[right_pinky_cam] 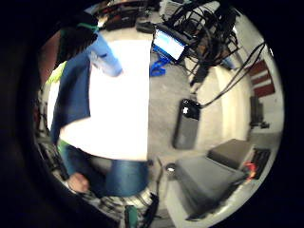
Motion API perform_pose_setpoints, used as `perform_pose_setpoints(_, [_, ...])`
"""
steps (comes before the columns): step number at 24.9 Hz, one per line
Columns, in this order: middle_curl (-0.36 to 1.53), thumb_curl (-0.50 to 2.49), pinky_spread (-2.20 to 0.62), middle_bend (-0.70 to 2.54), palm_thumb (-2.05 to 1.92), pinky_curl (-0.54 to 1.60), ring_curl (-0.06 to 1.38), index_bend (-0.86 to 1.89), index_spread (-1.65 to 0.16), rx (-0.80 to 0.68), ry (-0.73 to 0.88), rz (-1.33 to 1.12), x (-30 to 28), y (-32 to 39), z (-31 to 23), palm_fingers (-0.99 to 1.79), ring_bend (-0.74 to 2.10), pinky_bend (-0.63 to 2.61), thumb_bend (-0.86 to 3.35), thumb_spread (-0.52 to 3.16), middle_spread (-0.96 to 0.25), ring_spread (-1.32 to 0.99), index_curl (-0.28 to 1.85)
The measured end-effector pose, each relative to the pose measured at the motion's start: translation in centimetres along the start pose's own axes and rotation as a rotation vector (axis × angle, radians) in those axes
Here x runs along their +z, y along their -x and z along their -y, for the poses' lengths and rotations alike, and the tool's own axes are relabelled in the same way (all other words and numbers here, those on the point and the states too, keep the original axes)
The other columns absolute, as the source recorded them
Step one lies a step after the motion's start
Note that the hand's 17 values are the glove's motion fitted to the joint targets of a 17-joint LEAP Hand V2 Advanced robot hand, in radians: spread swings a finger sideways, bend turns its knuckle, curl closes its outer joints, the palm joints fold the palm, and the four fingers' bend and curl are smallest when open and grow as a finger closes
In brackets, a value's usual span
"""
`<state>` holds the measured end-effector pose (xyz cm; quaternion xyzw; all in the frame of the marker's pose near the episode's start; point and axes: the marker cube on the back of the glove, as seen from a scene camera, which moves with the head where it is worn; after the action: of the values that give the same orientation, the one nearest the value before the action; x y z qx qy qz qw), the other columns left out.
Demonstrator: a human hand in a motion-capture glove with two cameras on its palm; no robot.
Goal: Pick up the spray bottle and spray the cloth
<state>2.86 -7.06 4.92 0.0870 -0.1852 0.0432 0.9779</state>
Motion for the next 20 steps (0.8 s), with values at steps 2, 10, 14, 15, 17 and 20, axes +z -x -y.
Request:
perform_pose_setpoints(2, [0.33,0.41,0.16,0.3,0.66,0.28,0.28,0.12,-0.23,0.047,-0.054,0.106,2.0,-0.7,2.1,0.65,0.38,0.22,0.1,1.1,-0.01,-0.03,0.28])
perform_pose_setpoints(10, [0.34,0.44,0.15,0.24,0.73,0.31,0.32,0.13,-0.21,0.14,-0.125,0.363,6.1,-2.5,6.3,0.66,0.41,0.25,0.07,1.07,-0.02,-0.05,0.28])
perform_pose_setpoints(14, [0.34,0.46,0.14,0.21,0.78,0.32,0.33,0.13,-0.21,0.172,-0.237,0.529,7.8,-2.0,8.2,0.64,0.42,0.26,0.06,1.04,-0.02,-0.05,0.28])
perform_pose_setpoints(15, [0.34,0.46,0.14,0.2,0.79,0.33,0.33,0.12,-0.22,0.179,-0.273,0.568,8.2,-1.7,8.9,0.64,0.42,0.27,0.06,1.03,-0.02,-0.06,0.28])
perform_pose_setpoints(17, [0.34,0.47,0.14,0.2,0.81,0.33,0.34,0.11,-0.22,0.175,-0.311,0.636,8.6,-1.4,9.6,0.67,0.43,0.29,0.06,1.01,-0.02,-0.06,0.27])
perform_pose_setpoints(20, [0.35,0.49,0.14,0.21,0.85,0.32,0.34,0.14,-0.24,0.15,-0.32,0.738,8.4,-1.3,9.7,0.75,0.44,0.27,0.05,0.97,-0.04,-0.07,0.28])
